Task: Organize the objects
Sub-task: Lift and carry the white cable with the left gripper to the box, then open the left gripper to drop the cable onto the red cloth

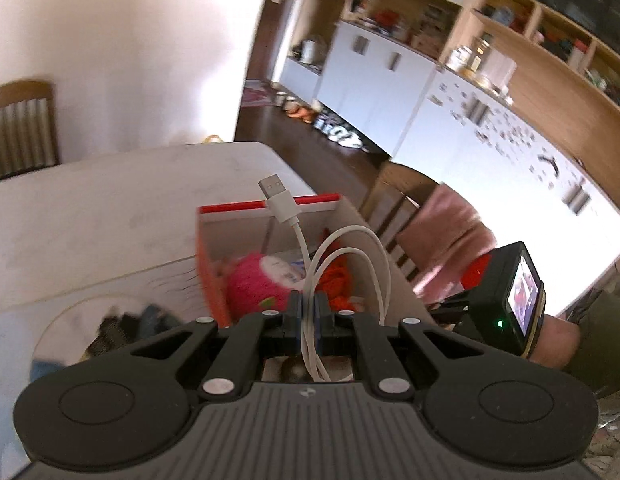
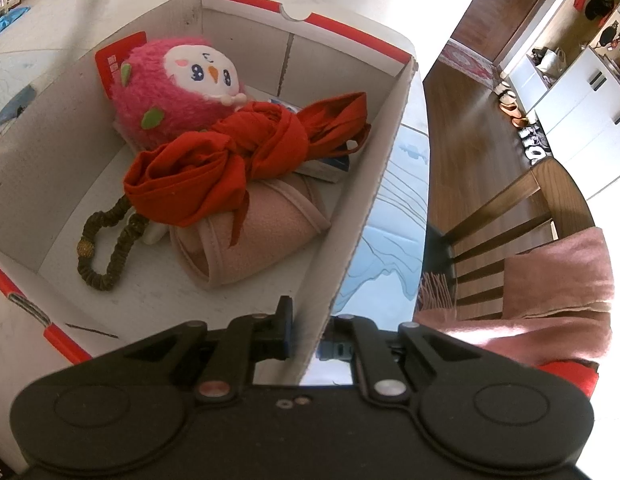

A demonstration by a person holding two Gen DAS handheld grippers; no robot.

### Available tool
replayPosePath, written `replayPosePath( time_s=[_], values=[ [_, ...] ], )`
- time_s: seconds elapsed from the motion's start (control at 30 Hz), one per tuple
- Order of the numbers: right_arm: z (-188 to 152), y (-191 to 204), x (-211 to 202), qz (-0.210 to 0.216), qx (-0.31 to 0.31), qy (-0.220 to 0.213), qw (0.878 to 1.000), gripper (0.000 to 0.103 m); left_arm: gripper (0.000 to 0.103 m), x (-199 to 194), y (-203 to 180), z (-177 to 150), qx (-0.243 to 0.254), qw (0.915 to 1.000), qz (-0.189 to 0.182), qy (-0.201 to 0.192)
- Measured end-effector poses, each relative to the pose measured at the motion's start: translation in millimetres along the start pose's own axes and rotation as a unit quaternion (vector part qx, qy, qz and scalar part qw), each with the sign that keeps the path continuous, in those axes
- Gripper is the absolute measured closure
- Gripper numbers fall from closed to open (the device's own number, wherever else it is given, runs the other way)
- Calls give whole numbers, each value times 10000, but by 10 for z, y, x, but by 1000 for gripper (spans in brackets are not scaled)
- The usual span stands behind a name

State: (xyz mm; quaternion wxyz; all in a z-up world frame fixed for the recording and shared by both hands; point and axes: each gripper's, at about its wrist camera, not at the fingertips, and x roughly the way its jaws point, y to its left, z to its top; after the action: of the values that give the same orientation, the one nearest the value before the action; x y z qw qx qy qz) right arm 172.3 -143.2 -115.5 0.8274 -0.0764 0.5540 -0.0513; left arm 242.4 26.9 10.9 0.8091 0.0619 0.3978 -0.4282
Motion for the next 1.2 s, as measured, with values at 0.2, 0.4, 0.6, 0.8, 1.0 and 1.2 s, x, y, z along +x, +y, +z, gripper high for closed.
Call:
replayPosePath(
  time_s=[0.2,0.4,0.6,0.8,1.0,1.2],
  values=[
    [-4,2,-2,11,-9,-13,10000,94,98,457,-210,153,238,9994,-23,254],
    [-10,0,-10,7,-10,-34,10000,94,98,843,-252,232,281,9981,14,546],
    [-19,-18,-9,39,17,-48,10000,94,98,1235,-243,324,252,9962,118,826],
    [-17,-50,5,83,82,-55,9999,94,98,1579,-186,365,443,9926,421,1050],
    [-22,-77,18,118,127,-68,9998,94,98,1764,-169,340,672,9878,619,1262],
    [-26,-79,20,128,138,-74,9998,94,98,1829,-162,314,749,9847,610,1448]
  ],
)
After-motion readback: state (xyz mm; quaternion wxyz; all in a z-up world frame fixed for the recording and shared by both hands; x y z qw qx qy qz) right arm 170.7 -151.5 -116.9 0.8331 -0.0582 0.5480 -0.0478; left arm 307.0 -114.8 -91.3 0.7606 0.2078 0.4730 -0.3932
